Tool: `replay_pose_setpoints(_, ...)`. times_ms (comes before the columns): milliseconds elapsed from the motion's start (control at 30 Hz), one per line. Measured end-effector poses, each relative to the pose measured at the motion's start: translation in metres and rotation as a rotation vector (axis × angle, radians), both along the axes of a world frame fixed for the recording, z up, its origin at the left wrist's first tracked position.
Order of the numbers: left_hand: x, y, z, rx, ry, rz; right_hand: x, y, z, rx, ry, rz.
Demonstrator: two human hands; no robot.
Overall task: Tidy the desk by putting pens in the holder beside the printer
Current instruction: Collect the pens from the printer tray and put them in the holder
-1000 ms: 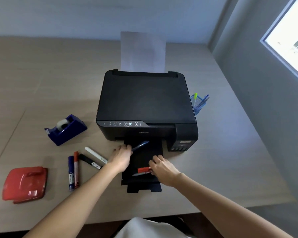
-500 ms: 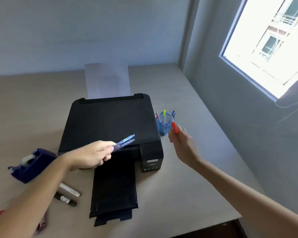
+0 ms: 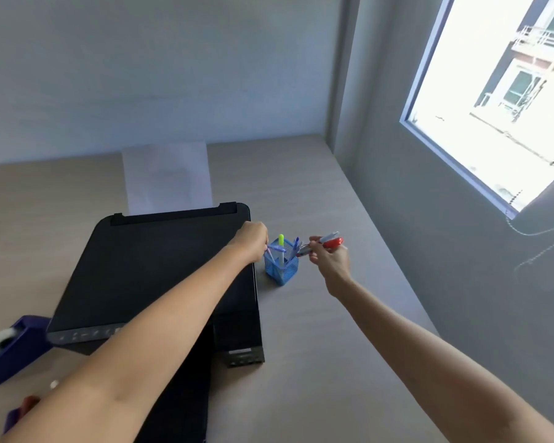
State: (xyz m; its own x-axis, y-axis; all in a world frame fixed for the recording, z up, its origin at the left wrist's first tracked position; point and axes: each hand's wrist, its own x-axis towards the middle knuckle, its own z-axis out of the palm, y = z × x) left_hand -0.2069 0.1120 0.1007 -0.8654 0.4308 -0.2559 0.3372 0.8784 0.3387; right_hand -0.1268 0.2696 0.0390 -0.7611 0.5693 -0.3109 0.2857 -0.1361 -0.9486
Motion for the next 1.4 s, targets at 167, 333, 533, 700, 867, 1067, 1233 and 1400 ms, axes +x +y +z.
replay_pose_setpoints(167,-0.023,0.035,-0.022,-0.137,0.01,-0.001,-0.036,-0.002,-0.021,0.116,-0.152,0.05)
replay_pose_setpoints(333,-0.033,0.057,-0.038,-0.228,-0.035,-0.049,-0.058,-0.005,-0.037,0.253,-0.293,0.208)
replay_pose_setpoints(533,-0.04,0.049,-0.048,-0.206,-0.017,-0.095,-0.065,0.0,-0.032,0.382,-0.254,0.294)
replay_pose_setpoints(700,-0.035,0.021,-0.022,-0.007,0.102,-0.099,-0.059,-0.008,0.003,0.598,-0.19,0.216)
replay_pose_setpoints(867,-0.006,-0.062,0.038,0.249,0.203,-0.061,-0.056,-0.062,0.058,0.677,0.014,0.197)
replay_pose_setpoints(1067,0.032,-0.247,0.063,0.298,0.208,0.163,-0.051,-0.201,0.099,0.746,0.259,0.355)
replay_pose_setpoints(1233,0.076,-0.413,0.017,0.222,0.057,0.526,-0.031,-0.35,0.086,0.741,0.416,0.663)
replay_pose_setpoints(1400,0.136,-0.513,-0.076,0.123,-0.182,0.769,-0.002,-0.448,0.022,0.775,0.326,1.003)
